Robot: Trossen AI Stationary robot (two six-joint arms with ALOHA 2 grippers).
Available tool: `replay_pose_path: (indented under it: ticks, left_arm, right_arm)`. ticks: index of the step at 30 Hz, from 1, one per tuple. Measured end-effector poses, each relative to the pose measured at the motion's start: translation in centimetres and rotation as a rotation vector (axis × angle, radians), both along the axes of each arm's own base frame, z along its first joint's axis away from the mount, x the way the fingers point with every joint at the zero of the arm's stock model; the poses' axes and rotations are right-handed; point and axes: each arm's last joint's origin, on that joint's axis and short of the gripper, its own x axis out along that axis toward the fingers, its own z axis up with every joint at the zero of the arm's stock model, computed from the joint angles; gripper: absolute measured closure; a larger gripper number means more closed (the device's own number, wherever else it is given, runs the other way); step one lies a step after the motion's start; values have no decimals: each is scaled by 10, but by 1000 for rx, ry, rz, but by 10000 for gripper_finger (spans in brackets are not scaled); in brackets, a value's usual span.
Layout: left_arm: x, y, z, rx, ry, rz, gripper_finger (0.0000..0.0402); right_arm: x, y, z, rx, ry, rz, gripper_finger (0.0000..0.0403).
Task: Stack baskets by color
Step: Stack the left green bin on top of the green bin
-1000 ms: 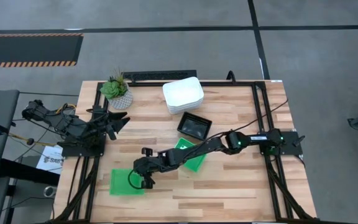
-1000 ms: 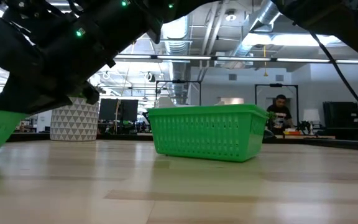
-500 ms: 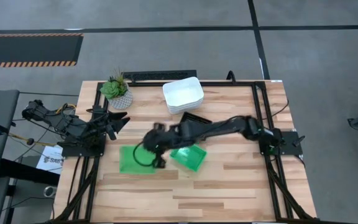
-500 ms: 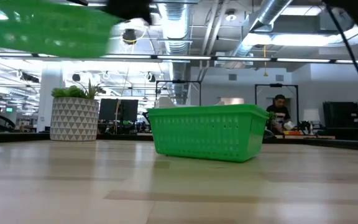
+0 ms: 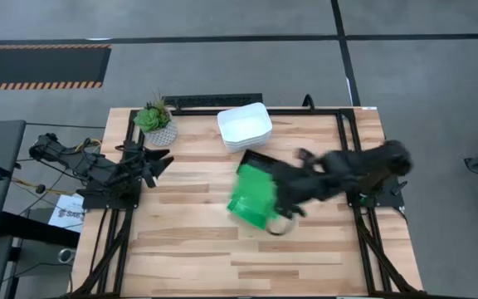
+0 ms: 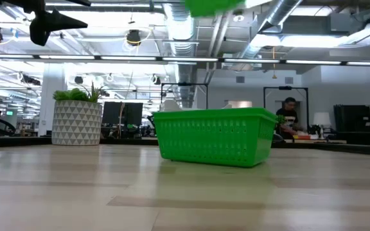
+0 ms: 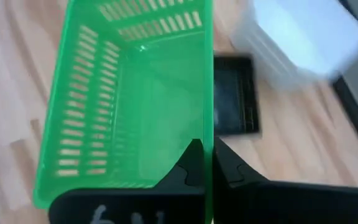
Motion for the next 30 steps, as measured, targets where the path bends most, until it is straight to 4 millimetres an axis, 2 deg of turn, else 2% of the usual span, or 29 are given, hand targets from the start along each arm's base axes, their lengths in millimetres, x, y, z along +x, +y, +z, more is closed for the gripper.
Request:
replay_pose_path:
  ticks: [2,4,8,11,14,18,25,30]
  left_arm:
    - [0,0,0,4,2,-1,178]
    - [0,0,0,5,1,1,178]
    - [0,0,0,12,4,8,178]
    - [0,0,0,12,4,9,178]
    - [0,0,0,13,4,11,178]
    - [-1,1,0,19,6,25,178]
    - [-1,1,0,52,23,36,178]
    - [-1,2,0,71,36,45,178]
  right_arm:
    - [-27,6,-9,7,-44,-62,396]
    - [-44,8,-26,32,-109,-128,396]
    - [-66,8,-76,119,-178,-243,397]
    - [-64,9,-110,207,-264,-295,398]
    - [-58,6,-133,251,-314,-340,398]
    - [-40,4,-149,257,-327,-378,398]
    - [-5,-2,-175,280,-259,-276,398]
    - [1,-9,-180,289,-213,-224,398]
